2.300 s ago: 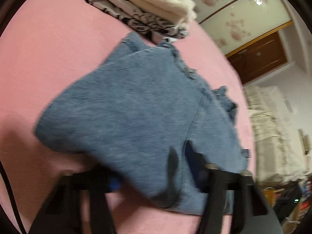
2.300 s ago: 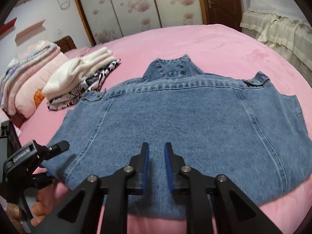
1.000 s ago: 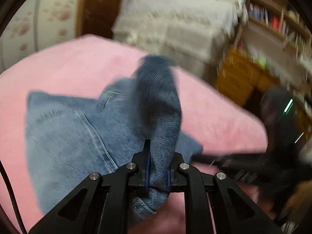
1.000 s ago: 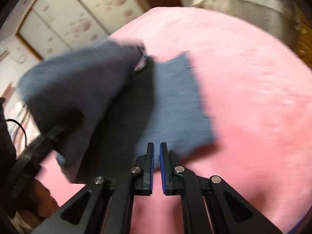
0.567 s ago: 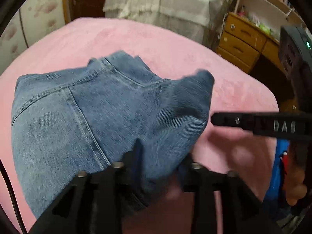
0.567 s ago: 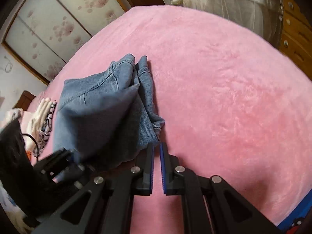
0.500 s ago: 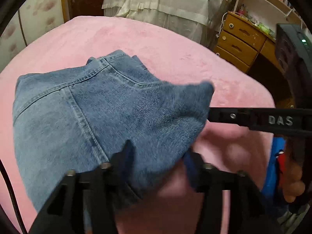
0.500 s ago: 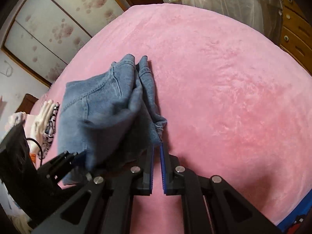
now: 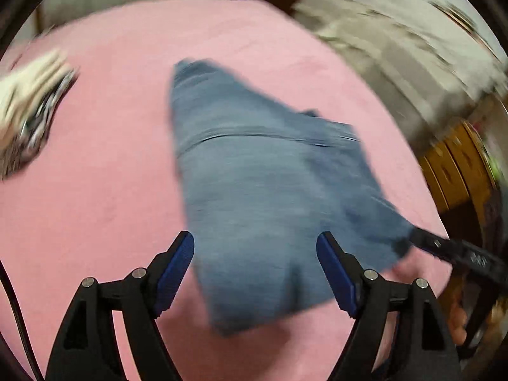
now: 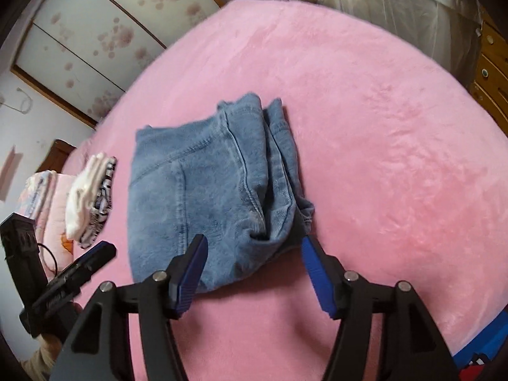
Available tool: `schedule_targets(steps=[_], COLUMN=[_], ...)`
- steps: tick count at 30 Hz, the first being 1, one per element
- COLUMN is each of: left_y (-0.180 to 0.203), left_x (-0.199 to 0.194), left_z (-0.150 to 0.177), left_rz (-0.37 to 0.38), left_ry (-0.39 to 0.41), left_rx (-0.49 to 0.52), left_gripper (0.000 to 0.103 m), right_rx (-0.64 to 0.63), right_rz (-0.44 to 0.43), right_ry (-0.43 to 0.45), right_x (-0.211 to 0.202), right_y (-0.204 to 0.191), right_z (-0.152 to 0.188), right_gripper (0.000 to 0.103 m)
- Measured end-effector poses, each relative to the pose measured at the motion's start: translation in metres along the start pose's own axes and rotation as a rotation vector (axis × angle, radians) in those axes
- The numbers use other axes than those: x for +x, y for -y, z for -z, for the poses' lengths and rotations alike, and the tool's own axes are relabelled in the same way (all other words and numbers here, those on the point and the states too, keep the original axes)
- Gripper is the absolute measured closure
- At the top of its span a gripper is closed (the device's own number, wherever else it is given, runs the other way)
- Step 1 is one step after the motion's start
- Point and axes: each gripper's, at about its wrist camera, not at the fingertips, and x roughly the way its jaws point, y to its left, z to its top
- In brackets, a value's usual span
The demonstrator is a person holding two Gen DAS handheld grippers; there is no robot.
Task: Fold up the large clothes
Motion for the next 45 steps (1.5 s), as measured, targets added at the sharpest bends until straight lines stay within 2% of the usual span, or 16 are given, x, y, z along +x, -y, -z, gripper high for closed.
schedule_targets(steps=[2,3,4,5,9,12,17,20,22,25,31,36,37,39,41,45], left_y=[-0.012,-0.016,-0.018,-0.016,-0.003,0.008,0.017,0.020,0.015,0.004,-0.022,-0.029,-0.028,-0.026,-0.028,-0.039], left_x=[0.012,0.017,0.021,0.027,0.037,0.041,0.057,0.055,0.049,0.037,0.050,0.079,0.085,0.091,0.101,0.117], left_z=[-0.004,-0.007,-0.009,-0.012,-0.011,-0.008,0.001,-0.005,-0.016,-0.036,-0.088,-0.123,-0.127,-0.134,-0.138,-0.137], left_rz=[0.016,0.023,0.032,0.039,0.054,0.035,-0.016,-0.021,0.015,0.084,0.084,0.089,0.087,0.062,0.021,0.008], left_ry=[-0.018,-0.018,-0.013,-0.011,-0.013,0.013,0.012,-0.008,-0.039,-0.015,0.020,0.009,0.004,0.015,0.007,-0.031], left_rx=[-0.050,-0.071,-0.078,-0.075,-0.026,0.014,0.112,0.134,0.099,0.022,-0.054,-0.101,-0.108,-0.100,-0.093,-0.129], left_gripper=[0.026,0.026,0.026,0.028,0.042,0.043,0.043,0.043,0.043,0.040,0.040,0.040,0.040,0.042,0.050,0.050], right_rx=[-0.003,-0.013,-0.027,-0.044,-0.079,-0.065,0.004,0.014,-0.013,-0.073,-0.126,-0.144,-0.165,-0.217,-0.237,-0.202], right_rz=[0.010,0.014,0.019,0.022,-0.027,-0.078,0.027,0.084,0.121,0.108,0.086,0.078,0.084,0.145,0.161,0.177], right_ry=[-0.012,-0.009,-0.007,-0.018,0.010,0.109,-0.028,-0.018,0.019,0.071,0.089,0.026,0.011,0.021,0.051,0.023], right_x=[0.010,0.013,0.015,0.018,0.010,-0.008,0.041,0.030,0.019,0.010,0.050,0.100,0.109,0.111,0.110,0.124], right_y=[-0.001,-0.003,-0.004,-0.006,-0.005,0.009,0.036,0.028,0.017,0.000,-0.023,-0.032,-0.036,-0.039,-0.035,-0.018], right_z=[-0.006,-0.009,-0.012,-0.014,-0.018,-0.016,0.006,-0.003,-0.013,-0.035,-0.104,-0.143,-0.147,-0.151,-0.151,-0.144], right_gripper=[0.041,0.049,0.067,0.078,0.088,0.089,0.086,0.071,0.066,0.054,0.054,0.054,0.061,0.094,0.094,0.093])
